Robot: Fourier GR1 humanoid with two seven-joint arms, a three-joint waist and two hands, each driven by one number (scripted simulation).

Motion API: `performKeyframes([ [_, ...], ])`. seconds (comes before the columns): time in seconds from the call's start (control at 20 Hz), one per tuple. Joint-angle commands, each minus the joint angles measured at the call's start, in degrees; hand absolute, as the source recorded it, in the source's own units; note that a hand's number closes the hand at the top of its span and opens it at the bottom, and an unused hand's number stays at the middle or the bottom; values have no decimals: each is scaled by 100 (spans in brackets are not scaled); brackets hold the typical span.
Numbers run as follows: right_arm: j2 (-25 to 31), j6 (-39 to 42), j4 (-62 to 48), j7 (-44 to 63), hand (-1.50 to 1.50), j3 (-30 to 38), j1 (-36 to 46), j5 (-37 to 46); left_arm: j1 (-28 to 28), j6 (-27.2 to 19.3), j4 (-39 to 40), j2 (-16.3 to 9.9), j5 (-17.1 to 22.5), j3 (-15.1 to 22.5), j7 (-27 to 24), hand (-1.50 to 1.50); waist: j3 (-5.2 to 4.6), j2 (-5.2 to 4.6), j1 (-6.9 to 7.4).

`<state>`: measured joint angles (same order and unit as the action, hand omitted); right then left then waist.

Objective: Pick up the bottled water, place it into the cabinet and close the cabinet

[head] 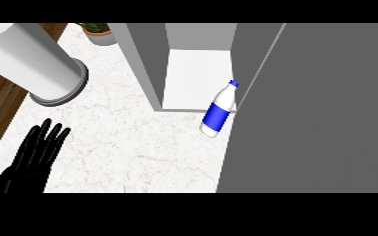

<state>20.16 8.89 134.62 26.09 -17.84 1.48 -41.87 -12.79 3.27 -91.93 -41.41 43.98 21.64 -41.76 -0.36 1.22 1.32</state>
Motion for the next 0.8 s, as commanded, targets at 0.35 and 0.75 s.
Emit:
performKeyframes([
  [0.35,-1105,-1896,-342,635,150,-2108,2210,2464,-476,356,-655,-779,490,-551,322,-150,-3,5,44],
  [0.75,-2000,-4038,-2257,487,150,-2915,4226,2731,-795,190,-1177,-741,393,-639,338,-150,19,-92,149],
])
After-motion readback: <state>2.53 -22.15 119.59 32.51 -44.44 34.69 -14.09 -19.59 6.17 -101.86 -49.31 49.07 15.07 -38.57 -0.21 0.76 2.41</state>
